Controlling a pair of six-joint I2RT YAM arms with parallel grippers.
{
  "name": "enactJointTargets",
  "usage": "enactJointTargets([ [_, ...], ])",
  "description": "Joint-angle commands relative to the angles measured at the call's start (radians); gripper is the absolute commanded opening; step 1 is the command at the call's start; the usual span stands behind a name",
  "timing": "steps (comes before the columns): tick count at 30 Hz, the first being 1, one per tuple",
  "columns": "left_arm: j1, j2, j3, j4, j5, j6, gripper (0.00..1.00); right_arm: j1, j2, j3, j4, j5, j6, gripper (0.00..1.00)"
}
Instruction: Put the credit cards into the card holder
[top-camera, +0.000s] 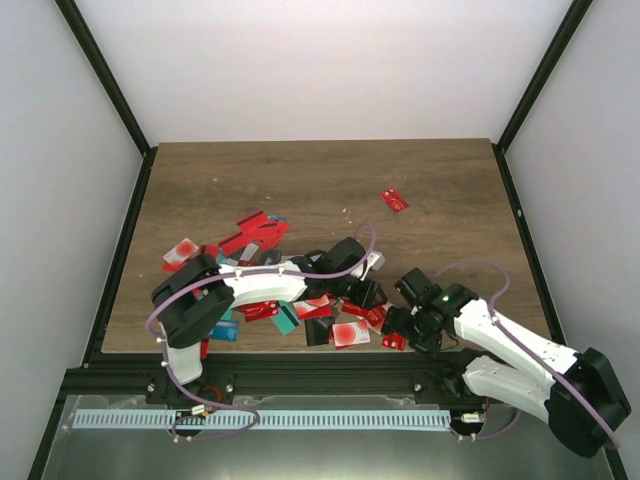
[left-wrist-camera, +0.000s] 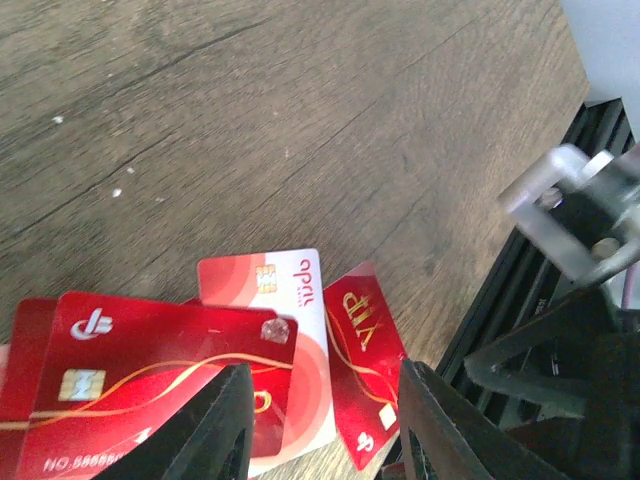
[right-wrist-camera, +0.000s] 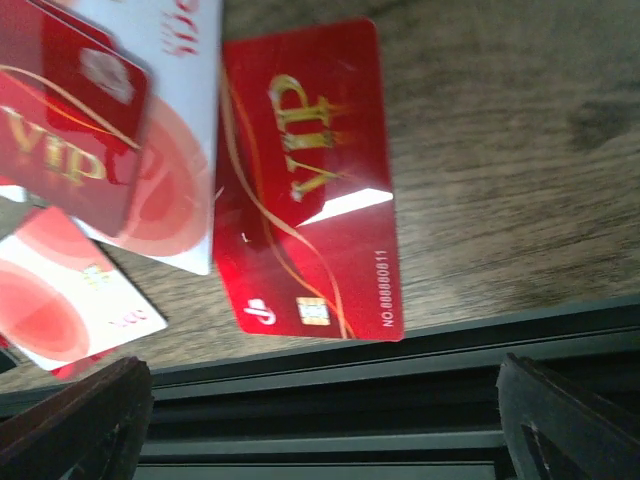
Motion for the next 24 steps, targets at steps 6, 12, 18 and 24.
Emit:
enactJointTargets([
  [6, -0.011, 0.111, 0.108, 0.001, 0.081, 0.023, 0.42, -0.057, -0.019, -0.128, 0.160, -0.124, 0.009, 0.90],
  [12, -0.016, 0.179, 0.155, -0.016, 0.114, 0.042, 0.41, -0.132, -0.064, -0.197, 0.224, -0.112, -0.015, 0.79],
  [18, -0.018, 0.231, 0.174, -0.026, 0.136, 0.051, 0.41, -0.177, -0.080, -0.258, 0.316, -0.155, -0.033, 0.62],
  [24, -0.024, 0.248, 0.151, -0.024, 0.141, 0.049, 0.41, -0.183, -0.115, -0.257, 0.311, -0.133, -0.035, 0.40],
])
